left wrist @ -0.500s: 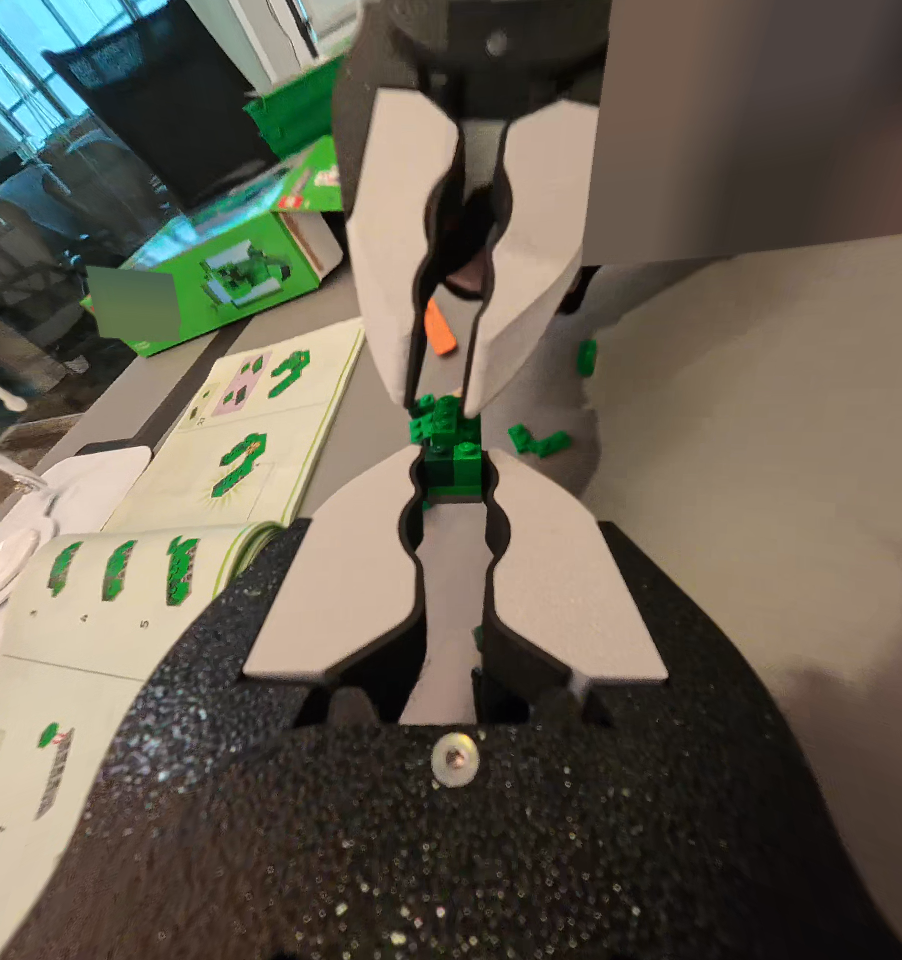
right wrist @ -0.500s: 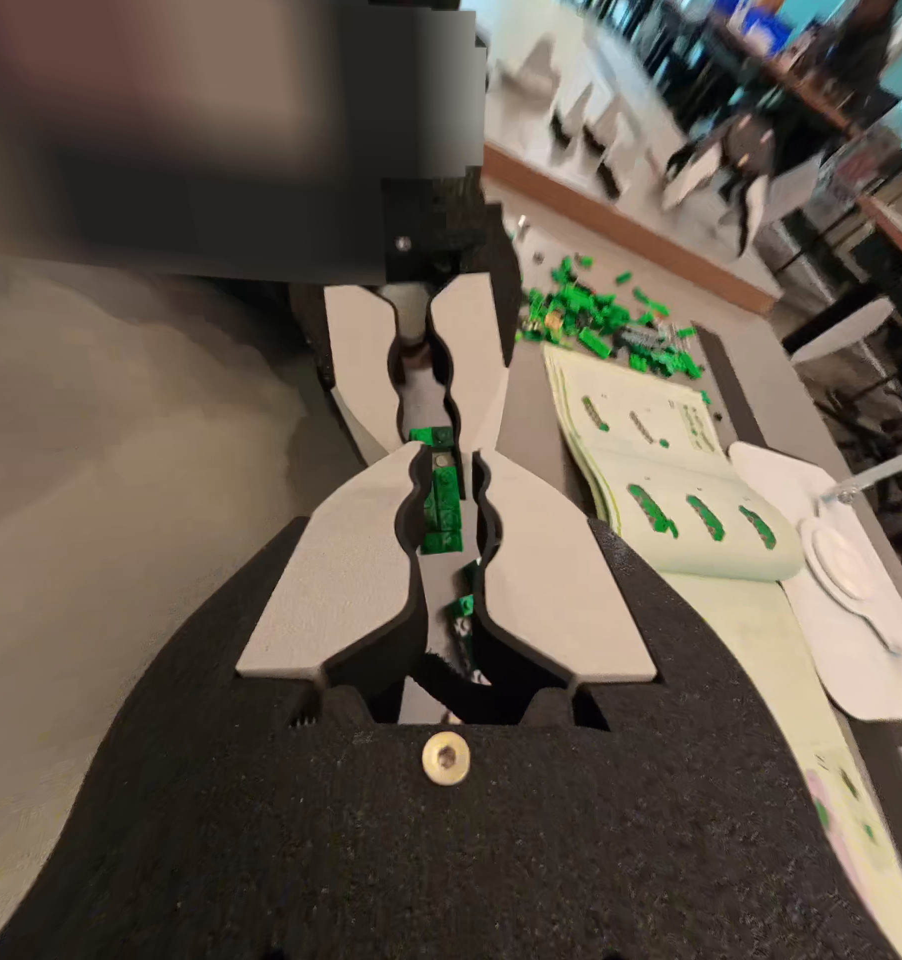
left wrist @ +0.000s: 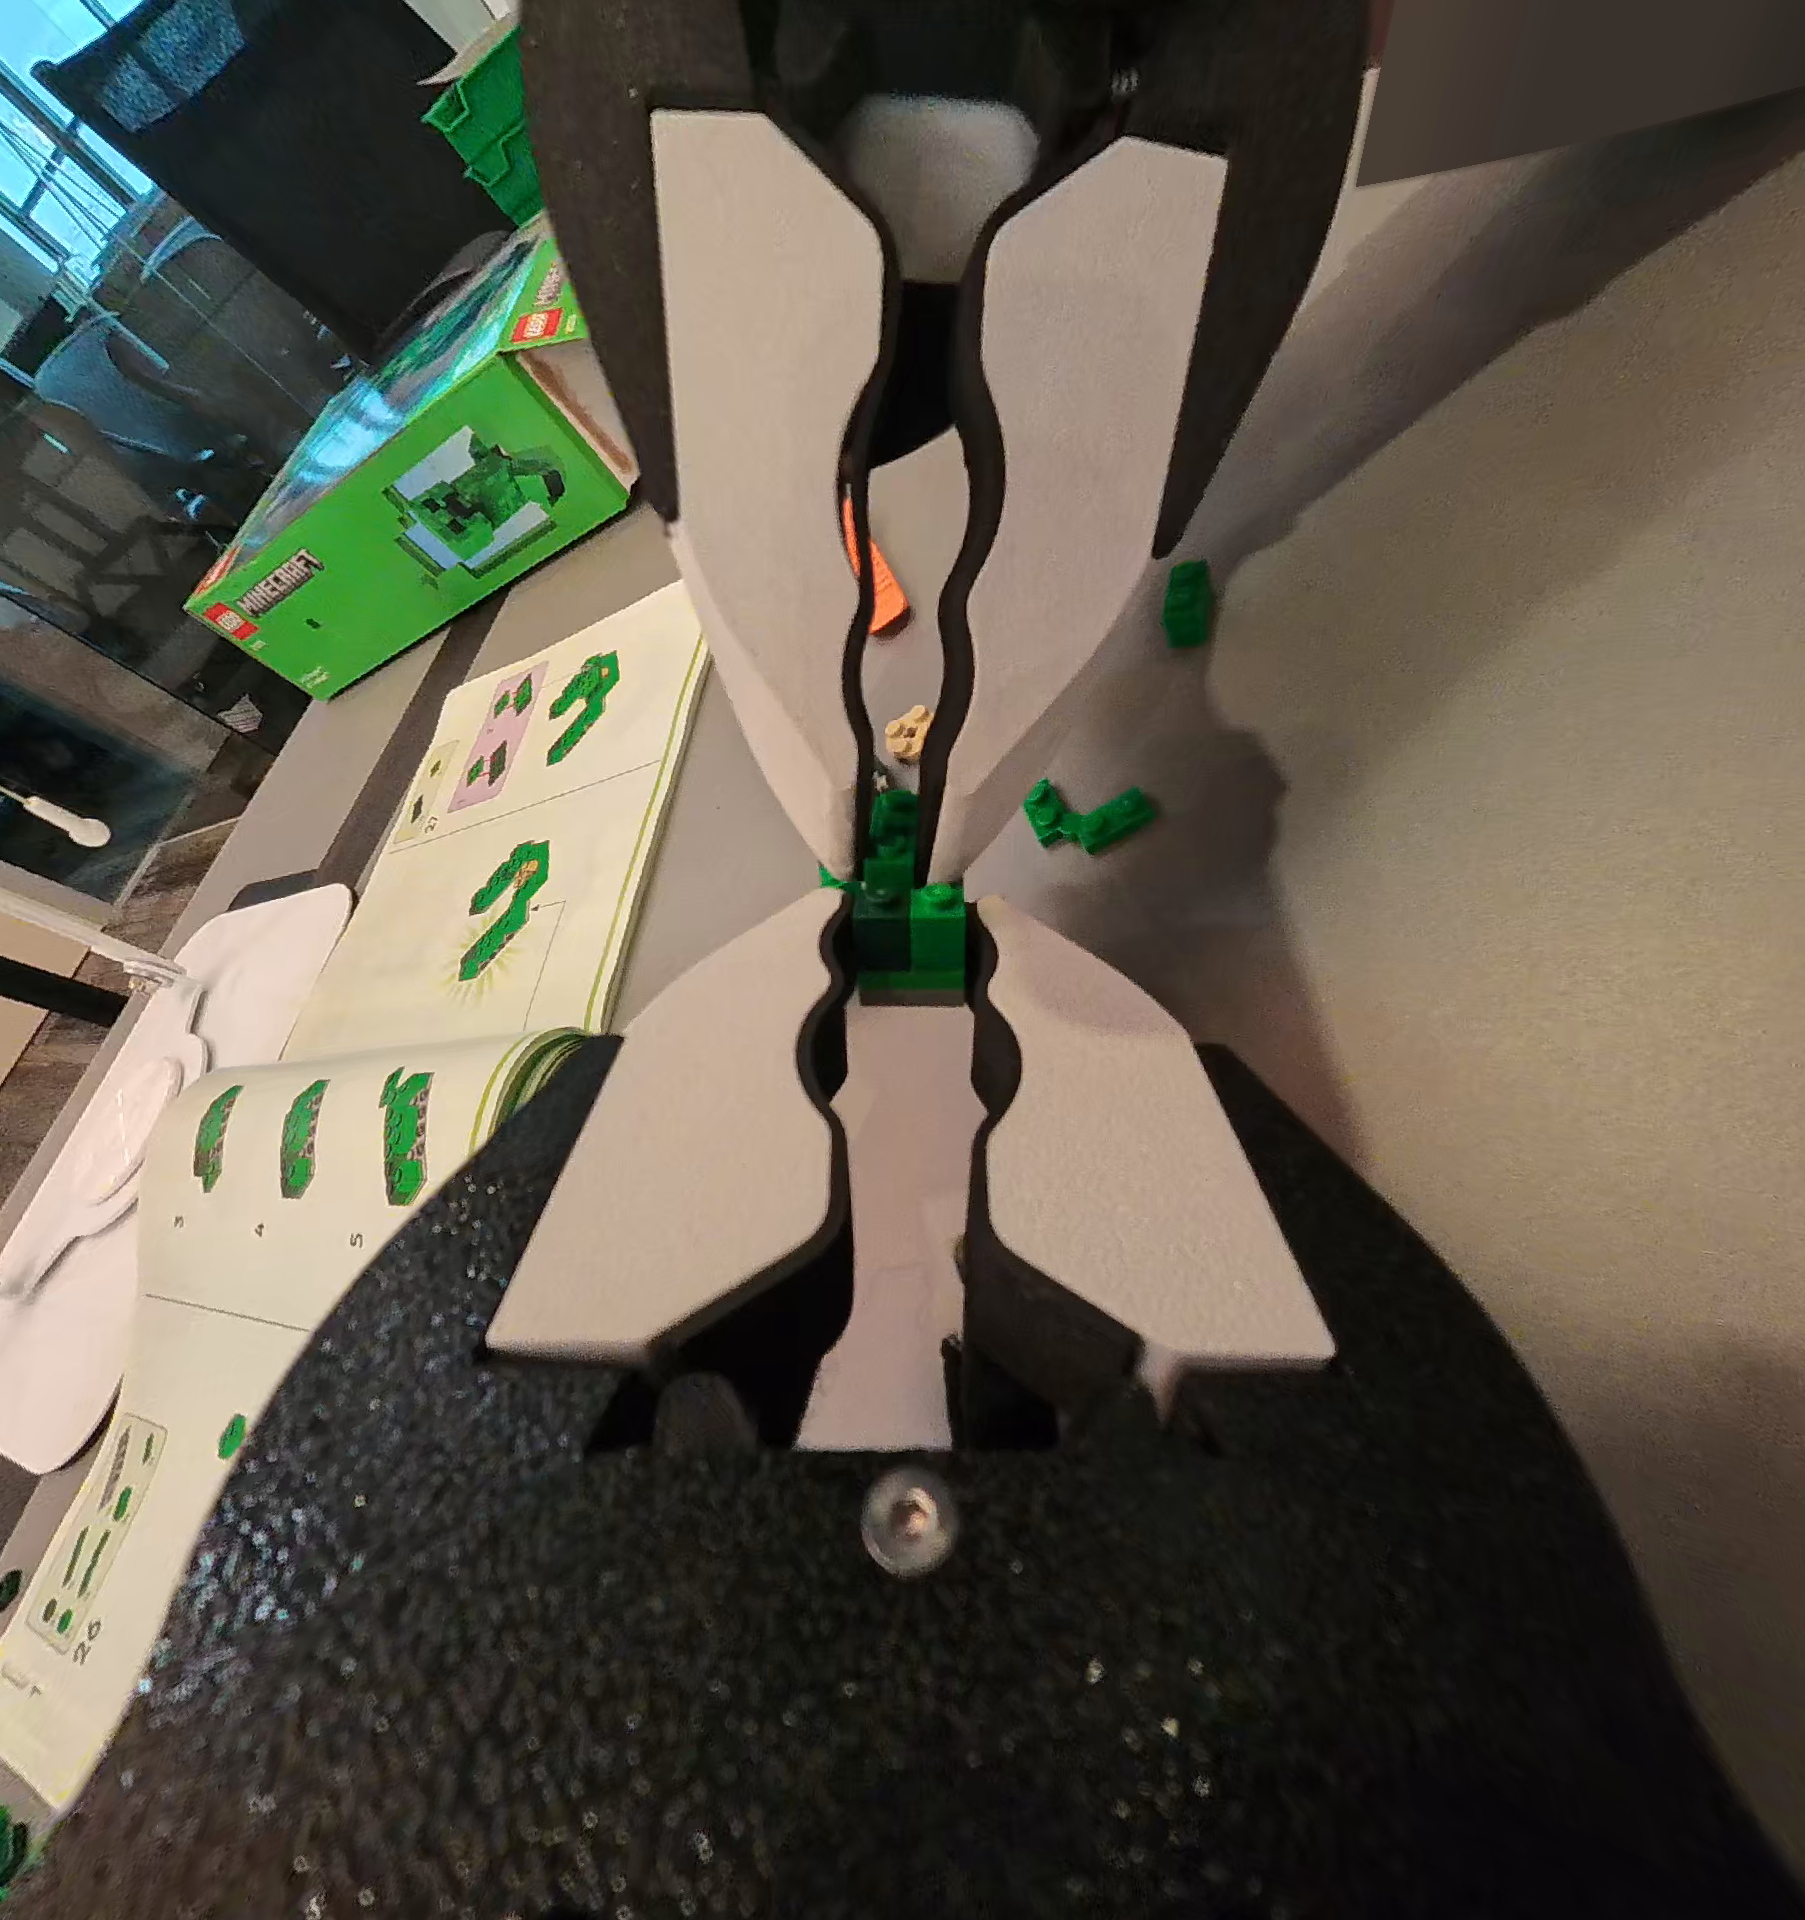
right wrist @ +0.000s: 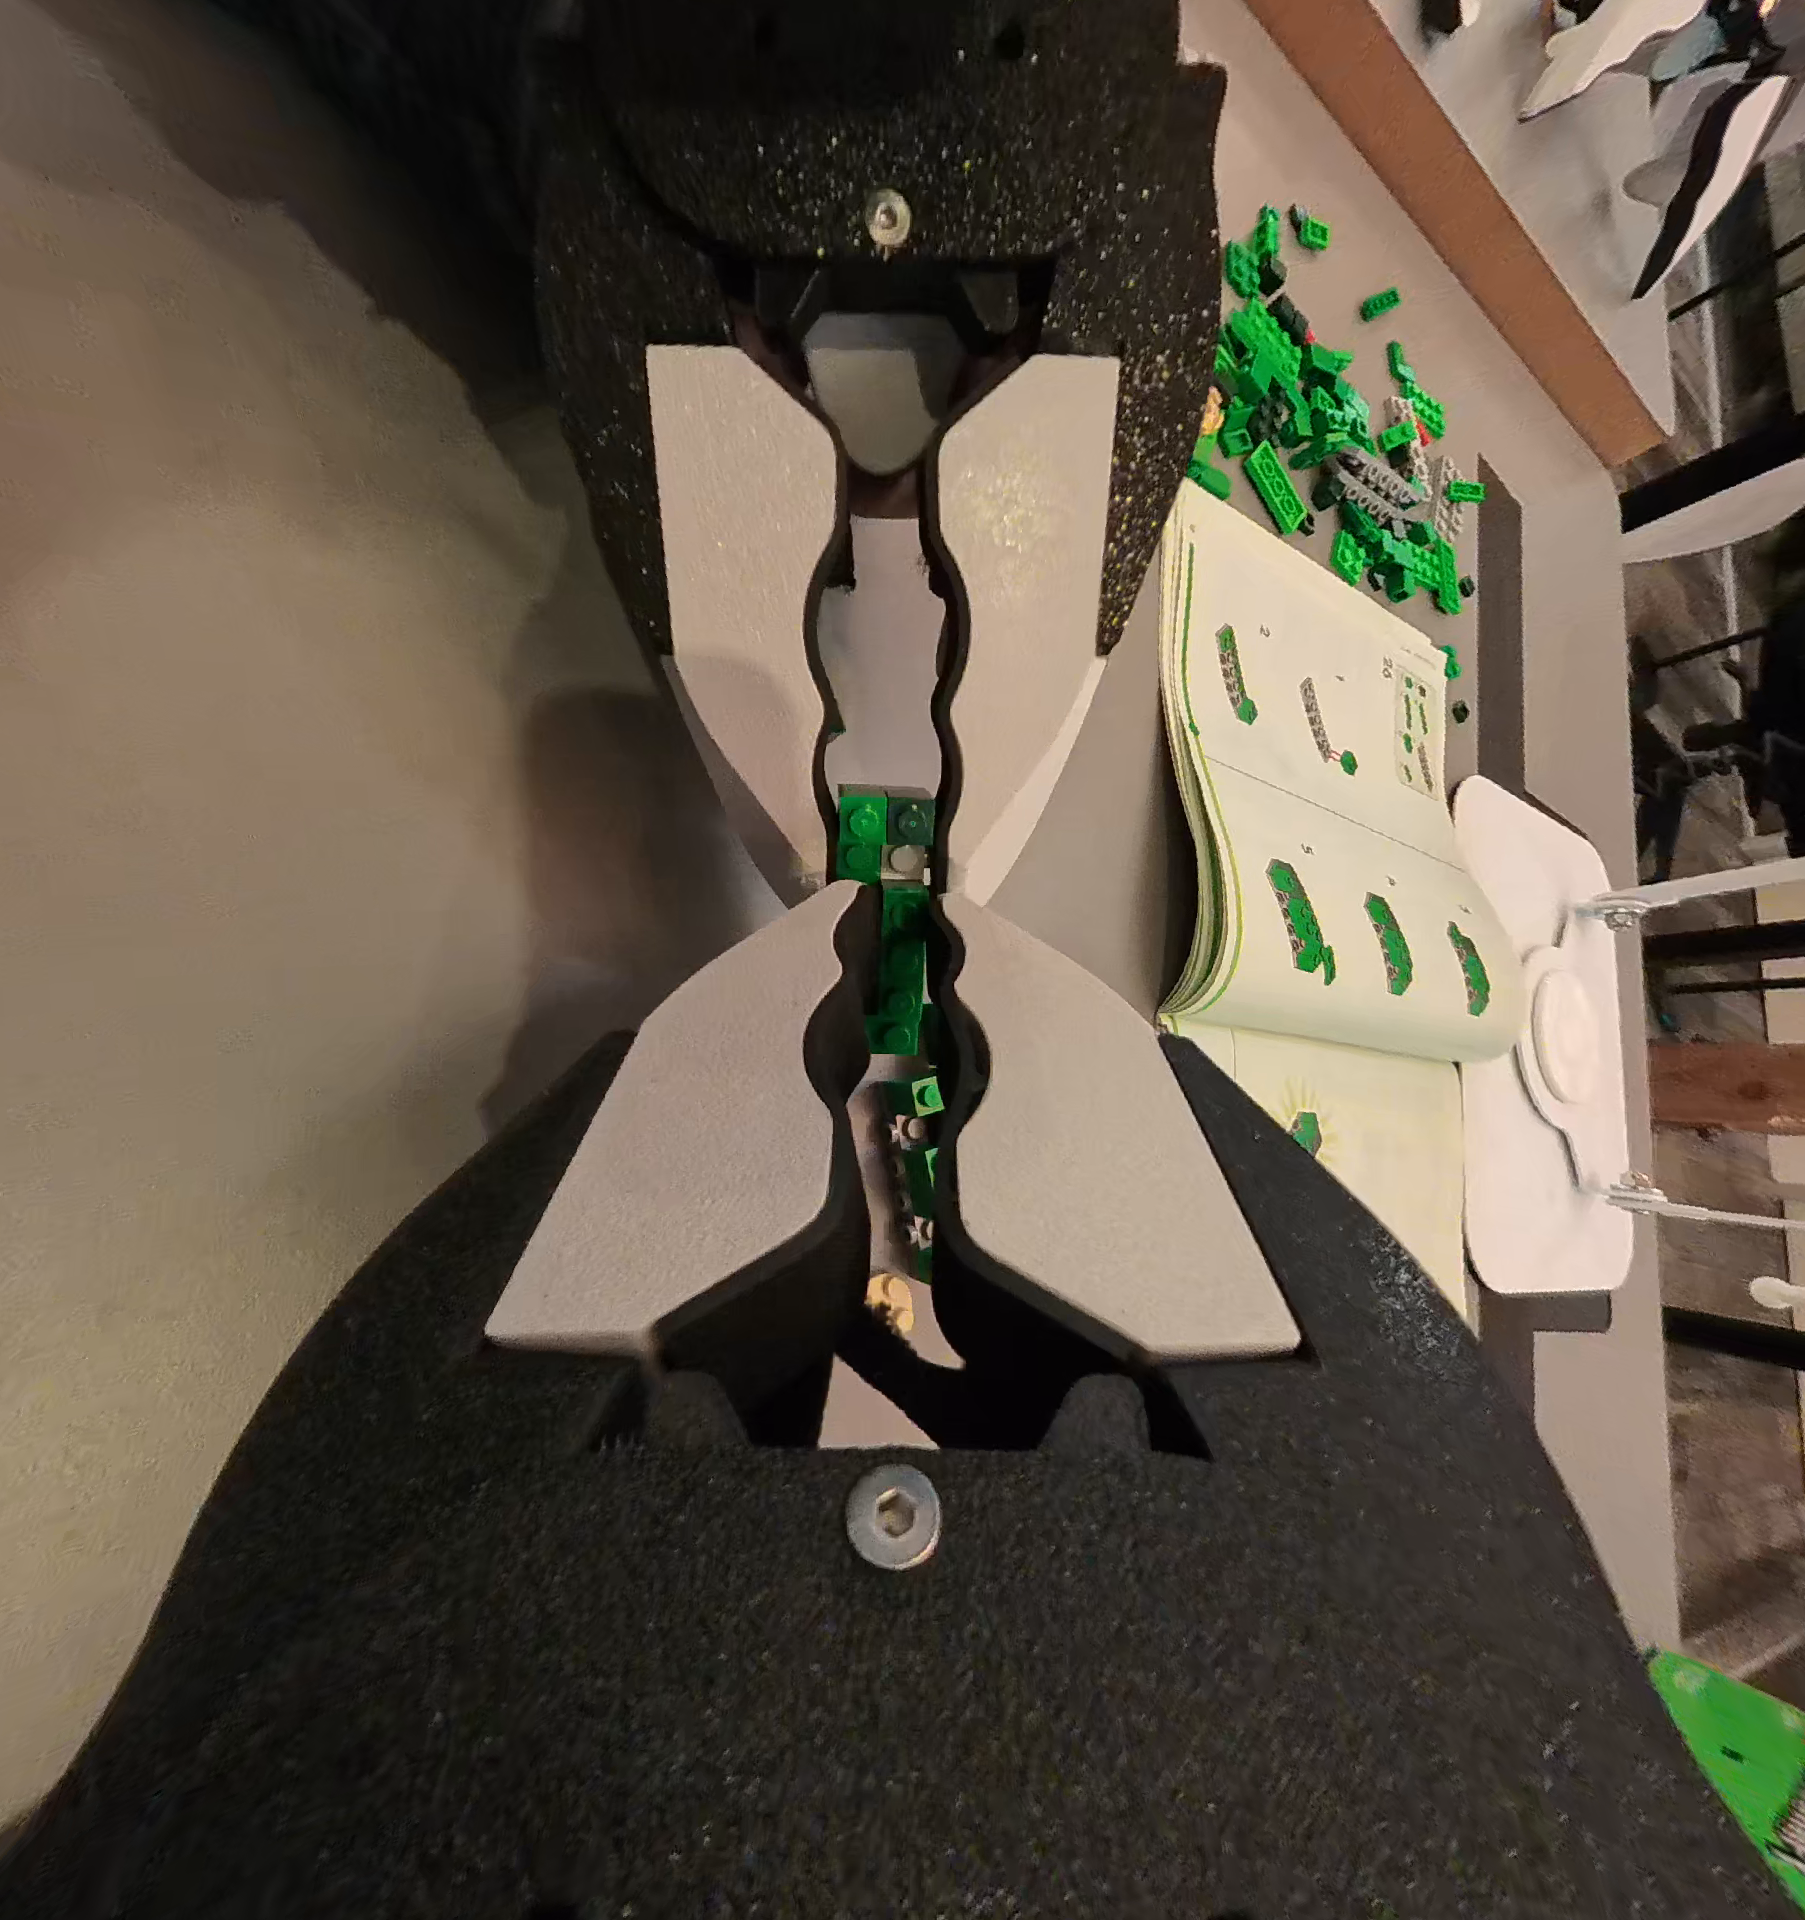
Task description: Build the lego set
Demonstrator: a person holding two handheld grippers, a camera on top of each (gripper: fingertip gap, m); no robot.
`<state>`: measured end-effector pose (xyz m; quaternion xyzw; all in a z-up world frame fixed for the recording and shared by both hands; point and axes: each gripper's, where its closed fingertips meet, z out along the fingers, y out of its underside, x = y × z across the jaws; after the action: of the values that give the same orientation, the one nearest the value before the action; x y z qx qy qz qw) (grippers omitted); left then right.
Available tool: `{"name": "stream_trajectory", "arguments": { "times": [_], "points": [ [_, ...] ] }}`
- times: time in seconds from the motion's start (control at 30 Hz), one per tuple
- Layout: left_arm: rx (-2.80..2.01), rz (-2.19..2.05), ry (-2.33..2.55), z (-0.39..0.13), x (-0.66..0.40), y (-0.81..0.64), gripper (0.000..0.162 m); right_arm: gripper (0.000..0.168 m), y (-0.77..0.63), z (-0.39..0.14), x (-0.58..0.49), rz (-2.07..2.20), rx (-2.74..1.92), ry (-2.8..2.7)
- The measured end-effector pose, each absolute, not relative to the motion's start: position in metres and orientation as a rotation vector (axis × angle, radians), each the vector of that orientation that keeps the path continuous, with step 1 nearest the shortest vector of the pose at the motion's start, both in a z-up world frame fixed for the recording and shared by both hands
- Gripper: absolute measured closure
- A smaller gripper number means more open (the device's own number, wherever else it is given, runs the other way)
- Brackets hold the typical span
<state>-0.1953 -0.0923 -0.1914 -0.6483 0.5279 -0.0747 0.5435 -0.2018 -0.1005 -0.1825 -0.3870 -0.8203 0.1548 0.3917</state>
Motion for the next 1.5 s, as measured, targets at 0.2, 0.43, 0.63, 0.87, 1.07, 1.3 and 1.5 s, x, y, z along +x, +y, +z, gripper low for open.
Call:
{"name": "stream_trajectory", "arguments": {
  "times": [0.2,0.43,0.63,0.87,1.07,1.3,1.5],
  "points": [
    [-1.518,-0.228,1.224,-0.186,-0.194,-0.094,0.144,0.160,-0.102,-0.175,-0.202,0.634,-0.993,-1.902],
    [-1.485,-0.357,1.207,-0.180,-0.186,-0.101,0.143,0.161,-0.109,-0.168,-0.197,0.843,-0.942,-1.810],
    [-1.474,-0.378,1.221,-0.181,-0.183,-0.103,0.143,0.161,-0.111,-0.168,-0.195,1.069,-1.060,-1.808],
    [-1.463,-0.377,1.242,-0.182,-0.181,-0.105,0.143,0.161,-0.113,-0.169,-0.193,1.230,-1.174,-1.819],
    [-1.454,-0.406,1.250,-0.181,-0.179,-0.108,0.143,0.161,-0.116,-0.168,-0.191,1.338,-1.197,-1.815],
    [-1.416,-0.331,1.083,-0.163,-0.187,-0.096,0.127,0.161,-0.104,-0.155,-0.197,1.318,-1.209,-1.687],
    [-1.410,0.217,0.949,-0.154,-0.211,-0.066,0.075,0.161,-0.079,-0.134,-0.214,1.350,-1.379,-1.307]
  ]
}}
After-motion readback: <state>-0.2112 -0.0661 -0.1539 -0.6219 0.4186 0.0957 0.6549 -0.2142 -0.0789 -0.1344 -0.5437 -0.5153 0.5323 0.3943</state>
